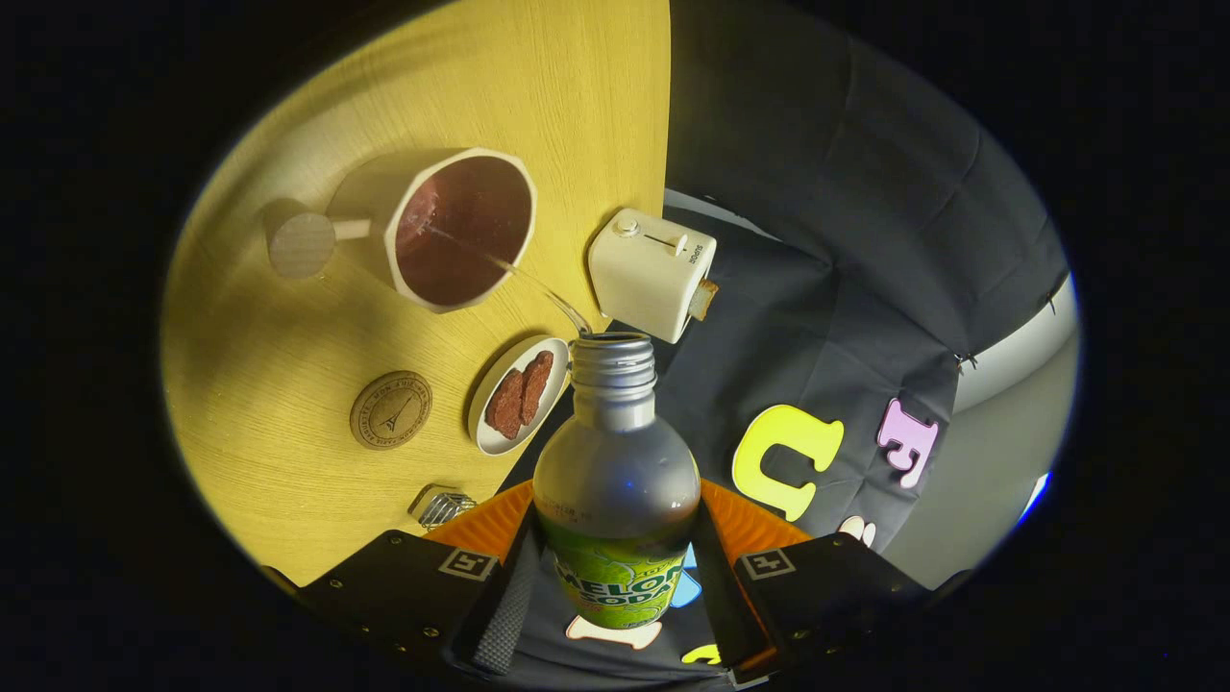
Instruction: Take the bottle from table, then pour the juice into the cup, finally place the bottle on the coaster
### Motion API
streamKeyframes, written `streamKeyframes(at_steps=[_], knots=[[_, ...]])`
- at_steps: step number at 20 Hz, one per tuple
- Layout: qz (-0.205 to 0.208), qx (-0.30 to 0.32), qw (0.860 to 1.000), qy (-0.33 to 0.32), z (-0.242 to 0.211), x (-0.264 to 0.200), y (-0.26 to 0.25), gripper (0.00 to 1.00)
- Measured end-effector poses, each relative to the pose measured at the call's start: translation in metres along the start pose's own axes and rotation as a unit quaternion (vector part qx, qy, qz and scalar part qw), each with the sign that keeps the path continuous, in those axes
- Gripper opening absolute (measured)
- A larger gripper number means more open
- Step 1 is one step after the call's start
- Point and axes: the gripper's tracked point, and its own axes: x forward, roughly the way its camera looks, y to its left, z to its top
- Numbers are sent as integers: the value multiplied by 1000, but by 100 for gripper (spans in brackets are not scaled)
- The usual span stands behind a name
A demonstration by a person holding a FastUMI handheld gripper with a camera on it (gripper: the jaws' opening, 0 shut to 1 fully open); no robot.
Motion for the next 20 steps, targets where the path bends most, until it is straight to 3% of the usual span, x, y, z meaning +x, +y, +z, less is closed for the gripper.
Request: streamKeyframes(at_steps=[20], knots=[[12, -16, 1000, 5, 2, 5, 7, 77]])
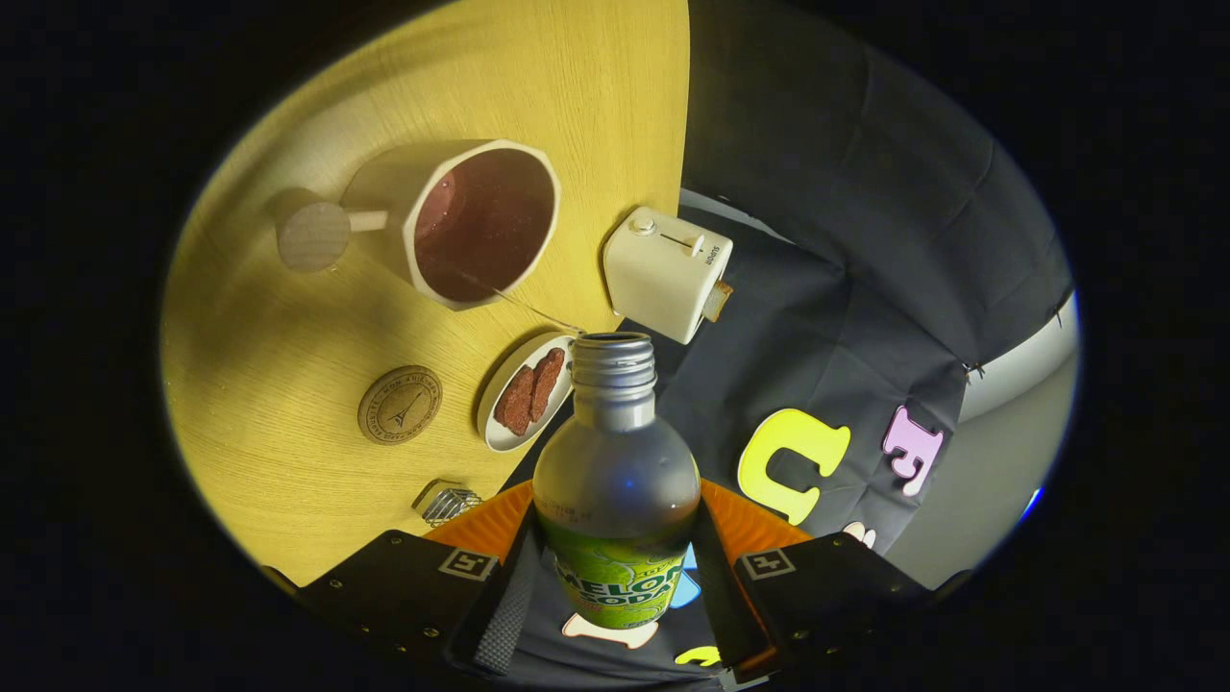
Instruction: Take the bottle from table, then pour the juice into the cup, finally place the bottle on the coaster
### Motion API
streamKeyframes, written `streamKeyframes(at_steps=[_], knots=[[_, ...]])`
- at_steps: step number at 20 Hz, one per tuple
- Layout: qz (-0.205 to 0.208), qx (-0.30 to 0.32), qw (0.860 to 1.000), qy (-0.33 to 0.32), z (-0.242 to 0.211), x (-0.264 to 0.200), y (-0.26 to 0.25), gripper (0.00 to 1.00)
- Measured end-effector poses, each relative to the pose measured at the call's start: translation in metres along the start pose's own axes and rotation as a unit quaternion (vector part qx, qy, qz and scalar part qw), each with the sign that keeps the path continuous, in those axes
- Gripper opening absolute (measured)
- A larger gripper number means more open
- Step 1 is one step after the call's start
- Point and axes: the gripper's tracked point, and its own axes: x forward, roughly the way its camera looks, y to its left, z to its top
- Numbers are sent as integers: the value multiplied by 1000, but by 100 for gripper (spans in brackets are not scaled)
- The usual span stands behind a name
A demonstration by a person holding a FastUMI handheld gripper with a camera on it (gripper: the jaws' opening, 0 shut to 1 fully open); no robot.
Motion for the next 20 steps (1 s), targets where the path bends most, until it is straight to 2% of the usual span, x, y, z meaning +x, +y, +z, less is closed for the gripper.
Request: streamKeyframes(at_steps=[13, 20], knots=[[8, 8, 1000, -9, 16, -3, 9, 77], [19, 38, 999, -11, 27, -4, 14, 77]])
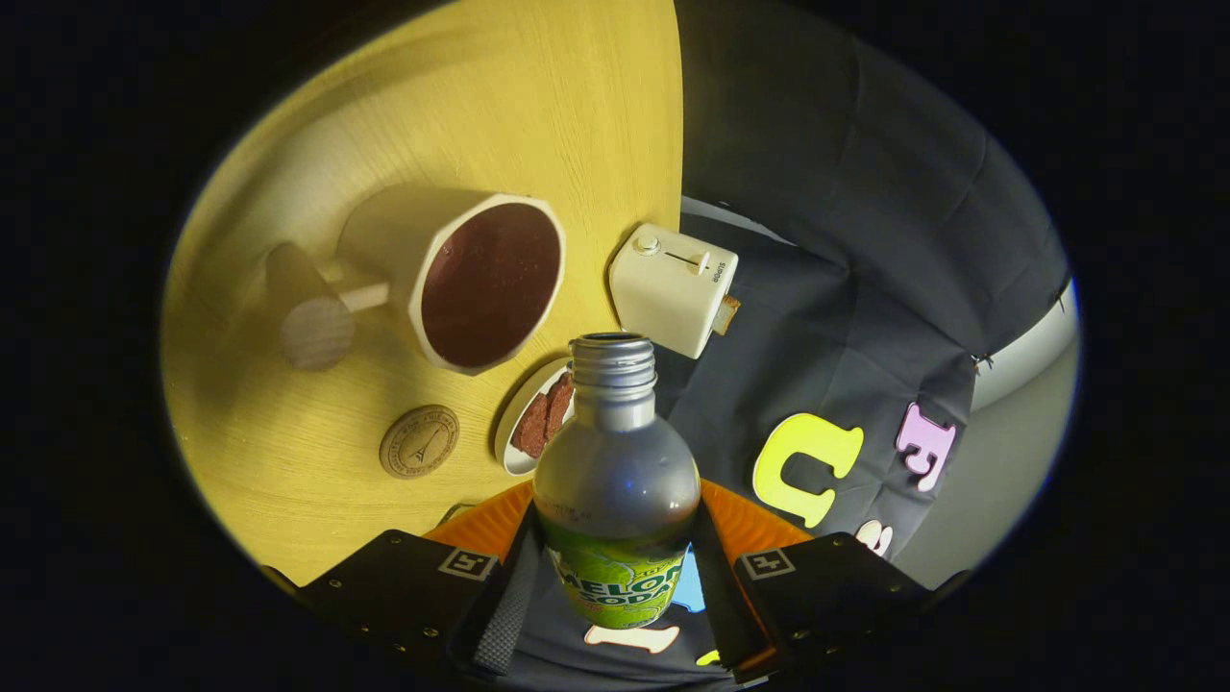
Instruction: Take the bottle from table, then pour the juice into the cup, finally place the bottle on the coaster
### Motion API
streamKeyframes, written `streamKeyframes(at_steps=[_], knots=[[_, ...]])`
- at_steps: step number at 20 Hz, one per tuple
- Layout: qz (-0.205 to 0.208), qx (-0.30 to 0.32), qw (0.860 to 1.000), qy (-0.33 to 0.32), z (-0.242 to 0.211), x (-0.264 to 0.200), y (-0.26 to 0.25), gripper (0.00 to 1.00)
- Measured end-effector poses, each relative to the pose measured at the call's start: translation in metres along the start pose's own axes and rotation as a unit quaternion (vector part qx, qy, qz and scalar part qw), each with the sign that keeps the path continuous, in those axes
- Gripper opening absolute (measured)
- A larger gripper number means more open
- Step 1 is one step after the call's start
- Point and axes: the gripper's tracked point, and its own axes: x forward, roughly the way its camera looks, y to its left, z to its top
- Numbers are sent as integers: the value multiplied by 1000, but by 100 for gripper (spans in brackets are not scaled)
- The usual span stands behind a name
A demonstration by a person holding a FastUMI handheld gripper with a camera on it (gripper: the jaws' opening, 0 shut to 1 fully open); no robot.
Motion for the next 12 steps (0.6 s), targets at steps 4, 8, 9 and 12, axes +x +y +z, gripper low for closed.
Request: streamKeyframes(at_steps=[4, 8, 9, 12], knots=[[12, 33, 999, 1, 4, -2, 6, 77], [37, 94, 995, 8, 1, -1, 15, 77], [41, 108, 993, 9, 1, -3, 16, 77], [34, 151, 988, 0, 2, -10, 10, 77]])
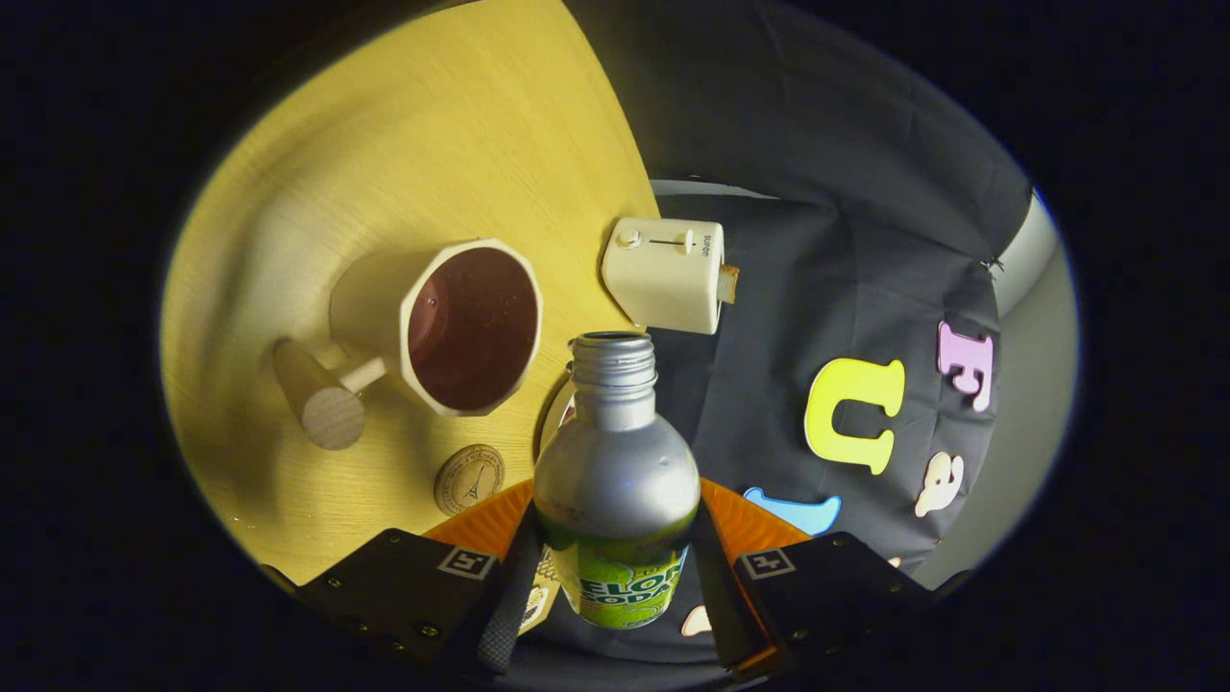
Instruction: Take the bottle from table, then pour the juice into the cup, finally place the bottle on the coaster
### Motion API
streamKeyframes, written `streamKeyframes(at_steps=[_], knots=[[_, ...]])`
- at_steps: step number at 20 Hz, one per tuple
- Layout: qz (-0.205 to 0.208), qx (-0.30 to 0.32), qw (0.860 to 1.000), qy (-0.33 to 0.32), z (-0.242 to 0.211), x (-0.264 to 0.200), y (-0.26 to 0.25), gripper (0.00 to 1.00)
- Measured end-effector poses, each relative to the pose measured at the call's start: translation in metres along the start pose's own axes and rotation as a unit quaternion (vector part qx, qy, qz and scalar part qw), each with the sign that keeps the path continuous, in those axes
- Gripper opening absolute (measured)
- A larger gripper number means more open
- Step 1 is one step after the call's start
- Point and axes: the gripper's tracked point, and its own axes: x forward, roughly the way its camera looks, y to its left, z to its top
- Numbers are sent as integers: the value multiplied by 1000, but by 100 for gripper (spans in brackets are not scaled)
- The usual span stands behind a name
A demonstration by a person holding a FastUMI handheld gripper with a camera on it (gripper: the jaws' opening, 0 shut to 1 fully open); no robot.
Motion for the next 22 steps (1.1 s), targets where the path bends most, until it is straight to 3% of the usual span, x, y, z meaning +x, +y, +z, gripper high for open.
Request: streamKeyframes(at_steps=[6, 14, 22], knots=[[-23, 81, 996, -15, -2, 0, -17, 77], [-22, 209, 977, -35, -3, -7, -26, 77], [16, 399, 916, -40, -16, -3, -18, 77]])
